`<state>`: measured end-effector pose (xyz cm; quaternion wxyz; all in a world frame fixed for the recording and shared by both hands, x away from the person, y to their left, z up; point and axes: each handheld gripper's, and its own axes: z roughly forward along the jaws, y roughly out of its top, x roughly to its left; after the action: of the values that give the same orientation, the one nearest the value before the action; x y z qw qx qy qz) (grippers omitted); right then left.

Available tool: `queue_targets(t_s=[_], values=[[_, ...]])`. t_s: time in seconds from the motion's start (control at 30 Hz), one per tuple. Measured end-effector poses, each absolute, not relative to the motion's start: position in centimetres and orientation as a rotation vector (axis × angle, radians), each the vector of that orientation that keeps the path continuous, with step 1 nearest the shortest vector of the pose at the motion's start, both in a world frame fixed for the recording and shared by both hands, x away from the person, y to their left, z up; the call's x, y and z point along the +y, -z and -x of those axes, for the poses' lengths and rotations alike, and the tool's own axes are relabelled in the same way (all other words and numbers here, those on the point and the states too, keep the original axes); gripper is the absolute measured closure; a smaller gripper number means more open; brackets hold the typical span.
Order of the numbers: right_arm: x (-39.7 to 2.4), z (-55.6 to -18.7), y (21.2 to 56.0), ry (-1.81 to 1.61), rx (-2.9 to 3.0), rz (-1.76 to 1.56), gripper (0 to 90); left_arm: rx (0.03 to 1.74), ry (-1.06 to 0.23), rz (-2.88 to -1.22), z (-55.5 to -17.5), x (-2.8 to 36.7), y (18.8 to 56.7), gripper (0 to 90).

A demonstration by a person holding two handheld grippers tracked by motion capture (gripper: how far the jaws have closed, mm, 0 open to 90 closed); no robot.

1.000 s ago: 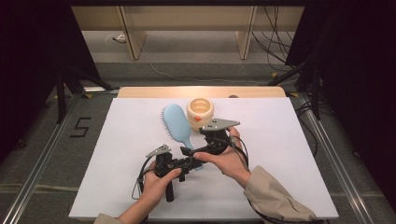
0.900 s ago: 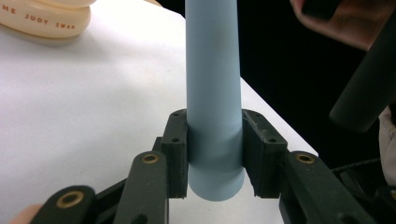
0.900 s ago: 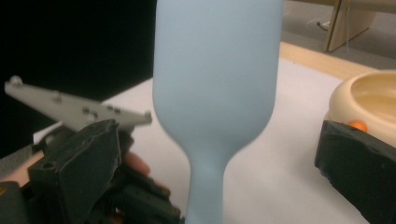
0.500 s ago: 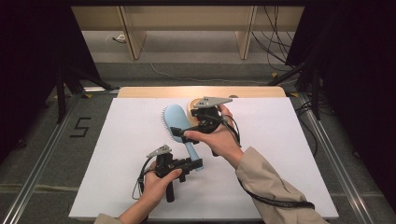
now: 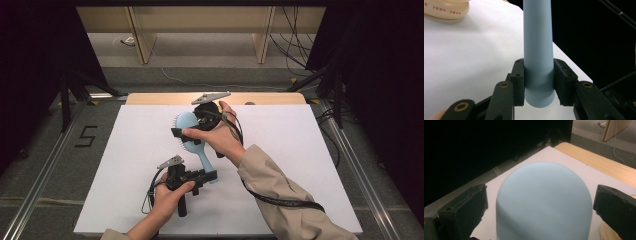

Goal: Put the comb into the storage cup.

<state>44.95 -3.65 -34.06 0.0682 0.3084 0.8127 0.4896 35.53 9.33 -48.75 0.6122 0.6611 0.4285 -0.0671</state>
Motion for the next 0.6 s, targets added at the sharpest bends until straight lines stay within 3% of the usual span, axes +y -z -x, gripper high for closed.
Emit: queue_targets(t_s=[0.6], values=[[-2.85,-45.6,34.77,-1.416,2.507,-0.97,4.3,0.984,0.147,-1.531,-35.52,9.32,48.69,63.9]])
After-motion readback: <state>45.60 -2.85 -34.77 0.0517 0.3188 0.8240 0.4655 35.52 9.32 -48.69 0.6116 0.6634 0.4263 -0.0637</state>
